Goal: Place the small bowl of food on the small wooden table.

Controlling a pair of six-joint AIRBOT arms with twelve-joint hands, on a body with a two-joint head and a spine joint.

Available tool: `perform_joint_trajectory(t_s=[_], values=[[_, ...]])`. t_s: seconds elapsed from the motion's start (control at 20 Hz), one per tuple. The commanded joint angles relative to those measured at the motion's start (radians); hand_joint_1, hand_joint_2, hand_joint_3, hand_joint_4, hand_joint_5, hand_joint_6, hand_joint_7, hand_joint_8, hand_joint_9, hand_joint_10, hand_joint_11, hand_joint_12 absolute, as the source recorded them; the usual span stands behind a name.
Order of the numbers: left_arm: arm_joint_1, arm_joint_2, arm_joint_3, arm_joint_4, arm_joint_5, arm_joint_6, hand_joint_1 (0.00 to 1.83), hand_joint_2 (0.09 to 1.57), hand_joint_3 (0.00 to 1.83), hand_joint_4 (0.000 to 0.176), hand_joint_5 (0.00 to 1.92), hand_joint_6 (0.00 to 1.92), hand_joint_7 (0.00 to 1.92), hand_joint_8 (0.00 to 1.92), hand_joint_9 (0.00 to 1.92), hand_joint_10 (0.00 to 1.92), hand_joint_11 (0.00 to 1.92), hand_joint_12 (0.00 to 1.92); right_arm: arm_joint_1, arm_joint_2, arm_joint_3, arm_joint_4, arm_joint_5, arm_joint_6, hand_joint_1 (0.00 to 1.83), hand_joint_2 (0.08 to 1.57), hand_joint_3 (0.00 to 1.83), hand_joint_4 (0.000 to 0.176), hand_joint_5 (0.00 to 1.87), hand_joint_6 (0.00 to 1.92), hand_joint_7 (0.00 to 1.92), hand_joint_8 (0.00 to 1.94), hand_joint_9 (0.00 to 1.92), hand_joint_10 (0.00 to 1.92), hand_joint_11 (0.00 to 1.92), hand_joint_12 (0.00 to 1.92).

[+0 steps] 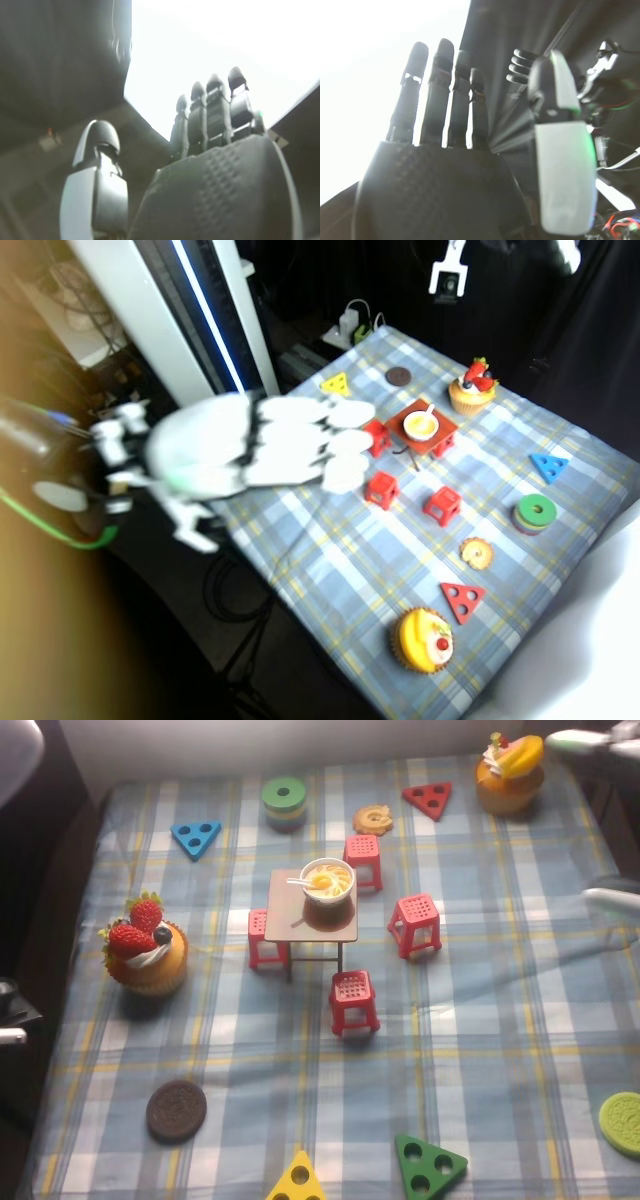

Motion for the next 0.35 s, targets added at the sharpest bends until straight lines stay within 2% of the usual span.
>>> perform_joint_trajectory(t_s=[0.0, 0.05, 0.1, 0.15, 0.2, 0.25, 0.3], values=[[0.002, -0.005, 0.005, 0.016, -0.164, -0.028, 0.32, 1.19, 0.01, 0.000, 0.07, 0.00, 0.26, 0.01, 0.24, 0.02, 0.00, 0.62, -0.022, 0.012, -0.011, 0.029, 0.227, -0.003, 0.73, 1.15, 0.00, 0.036, 0.43, 0.00, 0.67, 0.00, 0.71, 0.00, 0.36, 0.65], [0.012, -0.008, 0.006, 0.014, -0.198, -0.051, 0.22, 1.20, 0.01, 0.006, 0.03, 0.00, 0.25, 0.00, 0.22, 0.01, 0.00, 0.43, -0.054, 0.018, -0.026, 0.049, 0.263, -0.010, 0.63, 1.19, 0.00, 0.015, 0.42, 0.00, 0.71, 0.00, 0.77, 0.01, 0.45, 0.57], [0.013, -0.015, 0.011, 0.013, -0.202, -0.089, 0.16, 1.20, 0.00, 0.035, 0.10, 0.02, 0.21, 0.00, 0.17, 0.00, 0.00, 0.31, -0.071, 0.020, -0.038, 0.055, 0.282, -0.015, 0.49, 1.23, 0.00, 0.005, 0.34, 0.00, 0.72, 0.00, 0.82, 0.01, 0.53, 0.48], [0.009, -0.035, 0.030, 0.008, -0.202, -0.140, 0.15, 1.23, 0.01, 0.035, 0.03, 0.00, 0.11, 0.00, 0.06, 0.00, 0.00, 0.06, -0.079, 0.018, -0.048, 0.055, 0.282, -0.020, 0.43, 1.25, 0.00, 0.011, 0.28, 0.00, 0.66, 0.00, 0.79, 0.00, 0.56, 0.35], [0.004, -0.062, 0.056, 0.005, -0.202, -0.200, 0.08, 1.22, 0.00, 0.035, 0.00, 0.00, 0.05, 0.00, 0.01, 0.00, 0.00, 0.01, -0.101, 0.007, -0.056, 0.065, 0.282, -0.020, 0.45, 1.24, 0.00, 0.022, 0.28, 0.00, 0.60, 0.00, 0.73, 0.00, 0.55, 0.26], [-0.001, -0.078, 0.072, 0.005, -0.202, -0.234, 0.07, 1.21, 0.00, 0.015, 0.06, 0.01, 0.04, 0.00, 0.00, 0.00, 0.02, 0.01, -0.115, -0.001, -0.060, 0.075, 0.282, -0.020, 0.51, 1.23, 0.00, 0.069, 0.16, 0.00, 0.46, 0.00, 0.56, 0.00, 0.37, 0.17], [-0.015, -0.090, 0.089, 0.009, -0.202, -0.275, 0.05, 1.26, 0.01, 0.000, 0.01, 0.00, 0.01, 0.00, 0.00, 0.00, 0.06, 0.03, -0.129, -0.005, -0.065, 0.087, 0.282, -0.020, 0.42, 1.24, 0.00, 0.074, 0.16, 0.01, 0.38, 0.00, 0.46, 0.00, 0.24, 0.12]])
